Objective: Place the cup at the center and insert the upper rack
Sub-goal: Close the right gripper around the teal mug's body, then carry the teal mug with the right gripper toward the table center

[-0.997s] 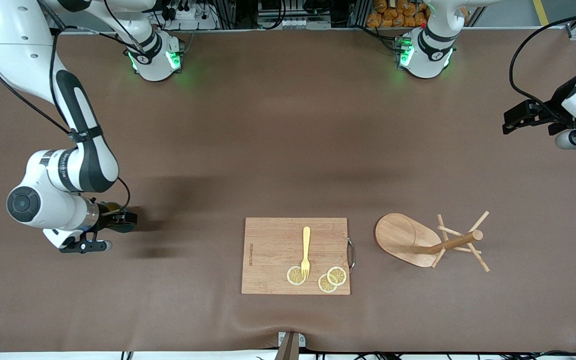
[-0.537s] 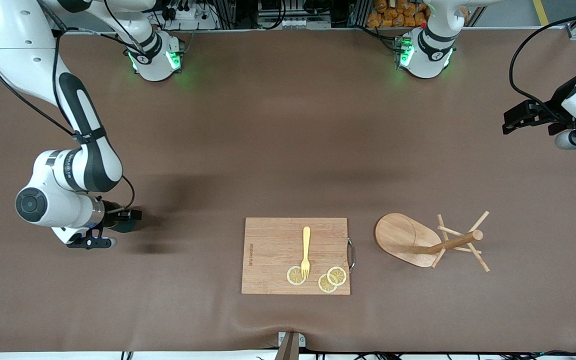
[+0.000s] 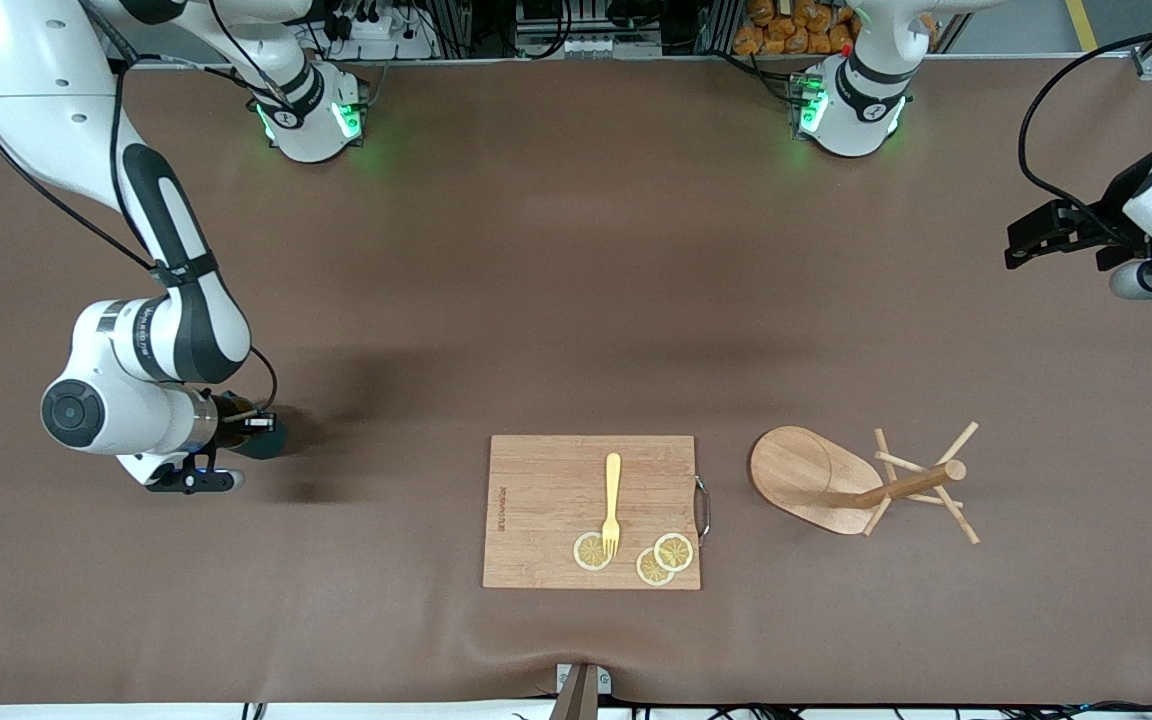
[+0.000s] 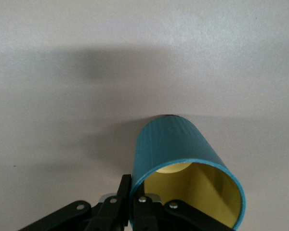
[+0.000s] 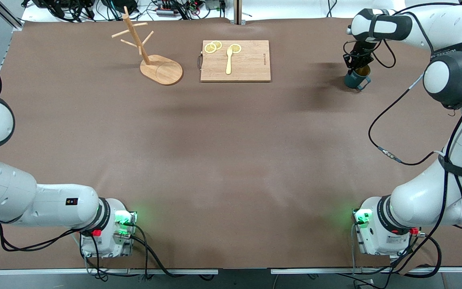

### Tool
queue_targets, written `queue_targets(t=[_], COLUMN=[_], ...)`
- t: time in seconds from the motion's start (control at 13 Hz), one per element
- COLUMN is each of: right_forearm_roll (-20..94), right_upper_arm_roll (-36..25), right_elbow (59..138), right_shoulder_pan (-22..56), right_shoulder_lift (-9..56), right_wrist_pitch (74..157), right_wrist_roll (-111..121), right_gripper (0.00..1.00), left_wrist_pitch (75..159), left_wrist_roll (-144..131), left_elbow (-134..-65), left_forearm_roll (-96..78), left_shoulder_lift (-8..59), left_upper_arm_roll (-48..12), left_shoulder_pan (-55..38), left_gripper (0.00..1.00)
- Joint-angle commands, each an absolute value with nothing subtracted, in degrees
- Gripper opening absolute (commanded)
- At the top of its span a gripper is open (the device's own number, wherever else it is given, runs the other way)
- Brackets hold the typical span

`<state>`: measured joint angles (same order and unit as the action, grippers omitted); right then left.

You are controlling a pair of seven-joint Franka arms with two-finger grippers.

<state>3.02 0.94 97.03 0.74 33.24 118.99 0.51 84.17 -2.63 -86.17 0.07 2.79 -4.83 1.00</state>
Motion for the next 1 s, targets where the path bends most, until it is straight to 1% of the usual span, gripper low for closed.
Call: queue_targets(t=[0.0, 0.23, 0.46, 0.54, 0.92], right_forearm_roll=[3.6, 3.69, 5.17, 6.84, 7.56], right_upper_arm_roll=[0.62, 1.4, 1.67, 1.67, 1.76], right_elbow=[94.23, 92.55, 92.46, 92.55, 92.55], right_shoulder_pan=[2.98, 3.69, 7.89, 10.09, 26.51], right_shoulder_lift=[32.43, 31.73, 29.36, 28.83, 28.12], right_wrist_pitch=[115.5, 113.64, 111.63, 111.01, 109.25], right_wrist_roll=[-0.09, -0.09, -1.92, -5.33, -15.52], right_gripper=[0.0, 0.0, 0.0, 0.0, 0.0], left_wrist_pitch=[84.37, 84.37, 84.37, 84.37, 84.37], left_wrist_roll=[-2.81, -2.81, -2.81, -2.81, -2.81], left_elbow=[-86.31, -86.4, -86.4, -86.31, -86.22], left_forearm_roll=[-0.44, -0.44, -0.44, -0.44, -0.35], left_shoulder_lift=[2.37, 2.37, 2.55, 2.55, 2.46], left_upper_arm_roll=[-5.01, -5.01, -5.01, -5.01, -5.01], left_shoulder_pan=[2.2, 2.2, 2.2, 2.2, 2.29], left_gripper=[1.0, 1.0, 1.0, 1.0, 1.0])
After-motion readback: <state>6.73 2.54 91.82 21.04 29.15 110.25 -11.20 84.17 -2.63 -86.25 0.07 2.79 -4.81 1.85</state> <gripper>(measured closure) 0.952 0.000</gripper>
